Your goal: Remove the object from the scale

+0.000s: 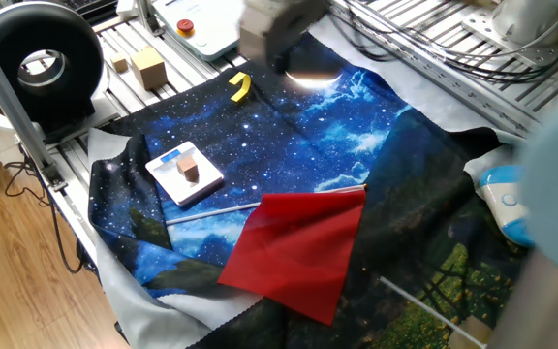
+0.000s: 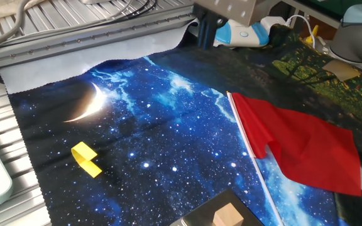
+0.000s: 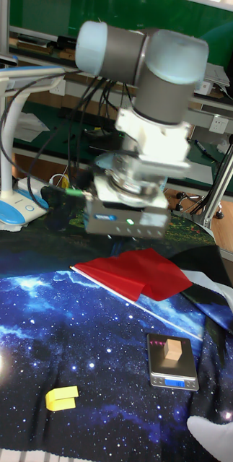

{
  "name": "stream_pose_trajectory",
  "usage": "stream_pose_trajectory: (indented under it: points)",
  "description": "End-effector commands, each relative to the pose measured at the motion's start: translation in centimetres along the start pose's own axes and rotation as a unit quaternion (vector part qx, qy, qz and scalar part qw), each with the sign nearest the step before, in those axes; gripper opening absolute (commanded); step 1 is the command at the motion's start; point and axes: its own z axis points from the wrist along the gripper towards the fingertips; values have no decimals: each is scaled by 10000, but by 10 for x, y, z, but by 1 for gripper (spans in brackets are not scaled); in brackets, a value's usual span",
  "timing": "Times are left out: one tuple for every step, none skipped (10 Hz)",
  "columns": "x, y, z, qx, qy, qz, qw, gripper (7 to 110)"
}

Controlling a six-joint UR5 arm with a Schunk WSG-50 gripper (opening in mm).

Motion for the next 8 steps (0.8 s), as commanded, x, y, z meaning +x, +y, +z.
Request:
stream_pose_trajectory:
  points:
    - [-69, 61, 11, -270, 13, 114, 9996, 7]
    - [-86, 84, 17, -272, -17, 214, 9994, 7]
    - [-99, 108, 25, -306, -90, 360, 9988, 7]
    - [-115, 138, 38, -431, -291, 531, 9972, 7]
    - [-125, 156, 53, -438, -481, 638, 9958, 7]
    - [-126, 170, 71, -411, -543, 740, 9949, 7]
    - [-127, 175, 89, -298, -589, 762, 9949, 7]
    - [-127, 175, 104, -244, -597, 792, 9948, 7]
